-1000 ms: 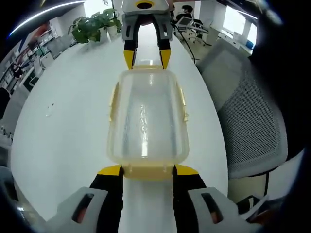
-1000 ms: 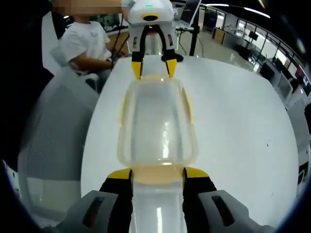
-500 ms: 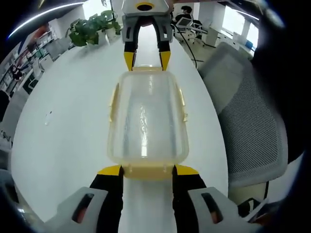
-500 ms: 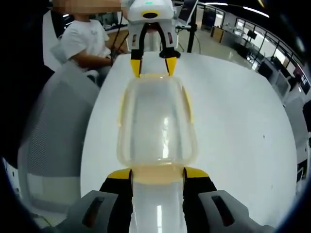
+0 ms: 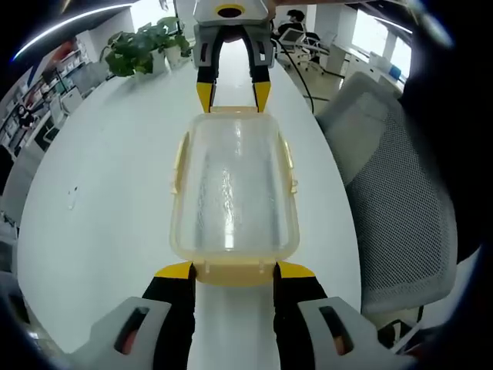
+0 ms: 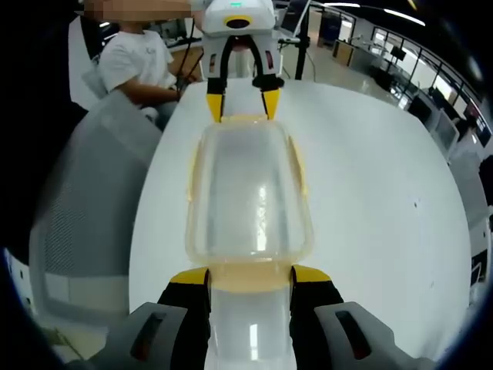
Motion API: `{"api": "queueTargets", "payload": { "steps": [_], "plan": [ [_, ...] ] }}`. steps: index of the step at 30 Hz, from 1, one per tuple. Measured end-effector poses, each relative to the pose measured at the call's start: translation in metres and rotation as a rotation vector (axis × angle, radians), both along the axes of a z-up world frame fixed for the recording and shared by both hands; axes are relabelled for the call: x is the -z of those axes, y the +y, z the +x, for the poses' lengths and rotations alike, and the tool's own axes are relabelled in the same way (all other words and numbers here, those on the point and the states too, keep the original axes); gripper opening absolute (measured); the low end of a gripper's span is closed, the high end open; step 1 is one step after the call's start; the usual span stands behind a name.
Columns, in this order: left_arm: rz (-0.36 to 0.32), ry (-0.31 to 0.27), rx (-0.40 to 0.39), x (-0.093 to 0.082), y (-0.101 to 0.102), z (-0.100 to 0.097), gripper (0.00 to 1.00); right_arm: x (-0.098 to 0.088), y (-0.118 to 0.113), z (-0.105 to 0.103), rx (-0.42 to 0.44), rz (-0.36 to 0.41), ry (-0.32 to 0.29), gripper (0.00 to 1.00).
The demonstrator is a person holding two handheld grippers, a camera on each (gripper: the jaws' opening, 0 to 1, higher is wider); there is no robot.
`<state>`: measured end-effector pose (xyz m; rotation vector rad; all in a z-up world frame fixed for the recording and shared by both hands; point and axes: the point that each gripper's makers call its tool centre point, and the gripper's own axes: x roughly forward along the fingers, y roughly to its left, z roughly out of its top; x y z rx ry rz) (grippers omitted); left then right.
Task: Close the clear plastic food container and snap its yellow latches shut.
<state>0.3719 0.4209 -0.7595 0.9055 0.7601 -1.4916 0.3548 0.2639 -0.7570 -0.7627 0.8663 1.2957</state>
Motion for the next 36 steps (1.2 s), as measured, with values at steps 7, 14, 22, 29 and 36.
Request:
{"api": "queueTargets", "payload": {
  "steps": [7, 14, 22, 29, 36],
  "plan": [
    [0.008, -0.001, 0.004, 0.0, -0.011, 0.0, 0.38, 0.001, -0.01, 0.0, 0.004, -0.008, 0.003, 0.38],
    [0.003, 0.004, 0.005, 0.002, -0.024, -0.001, 0.38, 0.004, -0.024, -0.001, 0.01, -0.011, 0.007, 0.38],
    [0.001, 0.012, 0.007, 0.004, -0.034, -0.002, 0.38, 0.006, -0.033, -0.003, 0.013, -0.016, 0.016, 0.38],
    [0.007, 0.013, 0.01, 0.007, -0.046, -0.004, 0.38, 0.01, -0.045, -0.005, 0.015, -0.032, 0.021, 0.38],
    [-0.005, 0.021, 0.016, 0.008, -0.059, -0.007, 0.38, 0.011, -0.059, -0.008, 0.026, -0.04, 0.026, 0.38]
  ]
}}
